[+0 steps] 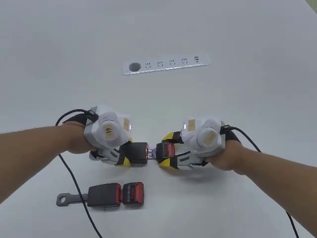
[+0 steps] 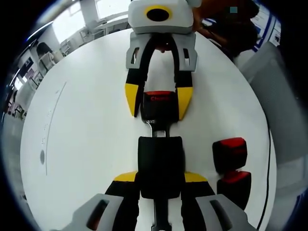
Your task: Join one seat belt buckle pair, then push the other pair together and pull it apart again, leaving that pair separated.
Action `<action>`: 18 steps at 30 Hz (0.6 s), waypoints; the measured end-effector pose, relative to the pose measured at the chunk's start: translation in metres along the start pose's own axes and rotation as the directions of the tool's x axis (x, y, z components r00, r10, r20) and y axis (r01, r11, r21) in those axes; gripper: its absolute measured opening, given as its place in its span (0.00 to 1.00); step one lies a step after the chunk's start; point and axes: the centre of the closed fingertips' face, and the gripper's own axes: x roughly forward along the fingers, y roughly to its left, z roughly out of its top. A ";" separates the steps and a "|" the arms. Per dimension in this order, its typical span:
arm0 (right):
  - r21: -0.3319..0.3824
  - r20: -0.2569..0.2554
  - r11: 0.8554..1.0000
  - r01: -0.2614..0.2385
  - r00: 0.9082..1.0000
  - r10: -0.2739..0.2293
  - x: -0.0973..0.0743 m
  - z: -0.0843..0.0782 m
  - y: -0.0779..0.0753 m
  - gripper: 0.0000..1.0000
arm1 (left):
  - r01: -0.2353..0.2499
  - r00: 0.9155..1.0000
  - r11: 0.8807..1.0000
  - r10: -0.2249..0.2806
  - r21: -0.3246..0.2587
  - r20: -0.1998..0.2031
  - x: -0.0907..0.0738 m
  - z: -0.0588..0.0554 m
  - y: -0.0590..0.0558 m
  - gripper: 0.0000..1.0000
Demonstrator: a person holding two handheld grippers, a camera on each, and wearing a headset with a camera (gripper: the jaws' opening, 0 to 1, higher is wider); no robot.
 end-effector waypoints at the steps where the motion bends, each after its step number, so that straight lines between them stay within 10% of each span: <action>1: 0.002 -0.003 1.000 0.000 1.000 0.000 0.000 -0.001 0.000 0.38 | 0.000 1.000 1.000 0.000 0.000 0.001 0.000 0.000 0.000 0.34; 18: 0.010 -0.007 1.000 0.012 1.000 -0.012 -0.034 -0.028 0.002 0.38 | -0.001 1.000 1.000 0.001 -0.011 0.006 0.000 0.001 -0.001 0.34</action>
